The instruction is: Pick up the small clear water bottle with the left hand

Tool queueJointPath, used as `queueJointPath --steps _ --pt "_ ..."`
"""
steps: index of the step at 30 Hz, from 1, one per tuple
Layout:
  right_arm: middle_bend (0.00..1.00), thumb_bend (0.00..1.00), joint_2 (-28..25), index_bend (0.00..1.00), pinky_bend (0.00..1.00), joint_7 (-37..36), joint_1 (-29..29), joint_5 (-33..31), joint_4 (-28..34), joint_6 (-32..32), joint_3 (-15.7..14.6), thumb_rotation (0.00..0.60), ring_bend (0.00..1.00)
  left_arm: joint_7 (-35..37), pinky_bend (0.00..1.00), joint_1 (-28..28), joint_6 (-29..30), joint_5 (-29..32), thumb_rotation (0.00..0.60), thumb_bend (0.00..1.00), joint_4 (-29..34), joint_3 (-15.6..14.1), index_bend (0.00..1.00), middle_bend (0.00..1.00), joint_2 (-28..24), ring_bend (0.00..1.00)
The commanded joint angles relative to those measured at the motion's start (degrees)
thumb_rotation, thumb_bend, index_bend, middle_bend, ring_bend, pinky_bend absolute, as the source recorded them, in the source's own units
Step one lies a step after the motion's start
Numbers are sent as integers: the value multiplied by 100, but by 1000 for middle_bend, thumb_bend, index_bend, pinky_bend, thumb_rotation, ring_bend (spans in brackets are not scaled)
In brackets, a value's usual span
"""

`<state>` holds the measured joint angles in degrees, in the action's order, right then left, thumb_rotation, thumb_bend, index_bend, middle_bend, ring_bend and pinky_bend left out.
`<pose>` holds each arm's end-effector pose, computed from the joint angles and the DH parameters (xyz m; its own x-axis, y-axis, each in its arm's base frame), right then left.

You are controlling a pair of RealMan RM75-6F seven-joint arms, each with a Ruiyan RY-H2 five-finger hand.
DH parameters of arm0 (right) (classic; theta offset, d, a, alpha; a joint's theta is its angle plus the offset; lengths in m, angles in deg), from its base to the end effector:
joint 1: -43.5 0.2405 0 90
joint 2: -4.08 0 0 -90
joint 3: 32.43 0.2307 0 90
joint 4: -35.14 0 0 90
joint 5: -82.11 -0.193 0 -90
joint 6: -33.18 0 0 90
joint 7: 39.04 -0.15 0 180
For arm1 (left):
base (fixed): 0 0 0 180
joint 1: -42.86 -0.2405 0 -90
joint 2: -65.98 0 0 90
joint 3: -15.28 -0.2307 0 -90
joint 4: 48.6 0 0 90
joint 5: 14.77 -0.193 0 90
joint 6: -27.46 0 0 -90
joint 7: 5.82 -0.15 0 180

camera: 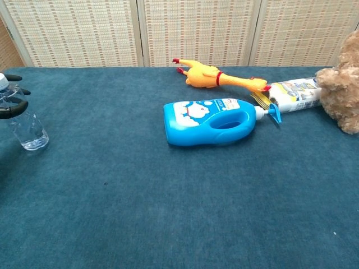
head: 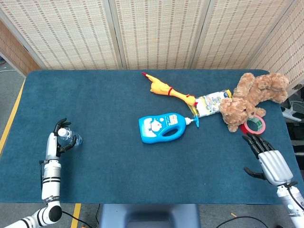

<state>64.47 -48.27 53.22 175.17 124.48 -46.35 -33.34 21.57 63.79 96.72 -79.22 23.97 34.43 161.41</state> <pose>-0.2773 -0.1934 0.1583 0.3868 -0.1398 0.9115 -0.9153 -0.1784 0.3611 -0.2542 0.3013 0.0438 -0.4230 -0.0881 0.9018 0.8932 0.1271 0.4314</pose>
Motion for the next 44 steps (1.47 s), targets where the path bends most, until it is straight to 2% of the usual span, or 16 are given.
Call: queueJointPath --steps 1,6,12,19,26,36,41,44 --pt "0 115 0 0 172 -3 -1 -4 0 -3 2 600 0 52 225 -12 -45 -31 600 428 -6 -16 39 87 -23 81" --pt "0 115 -5 0 172 -14 3 -8 -2 5 0 600 0 86 214 -32 -103 -98 600 406 32 -44 0 9 -113 28" --pt "0 115 -8 0 172 -16 -1 -2 1 -2 -6 600 0 -151 207 -61 -249 -194 600 403 160 -185 0 0 -408 5" --pt "0 114 2 0 172 -1 6 6 -1 5 -10 600 0 -1059 199 -32 -542 -307 600 403 221 -501 0 0 -1024 0" --pt "0 115 12 0 172 55 25 -3 13 54 -19 600 0 -1878 197 18 -733 -466 600 402 150 -832 0 0 -1418 0" --pt "0 115 23 0 172 57 42 -2 17 46 0 600 0 -3658 196 -278 128 -447 600 383 -629 -1140 30 1 -1157 2" --pt "0 115 52 0 172 112 64 17 12 70 -2 600 0 -3851 196 -460 532 -699 600 384 -888 -1311 93 33 -1094 22" --pt "0 115 81 0 172 166 77 14 -7 91 0 600 0 -3713 192 -575 796 -977 600 384 -986 -1436 131 56 -1087 31"
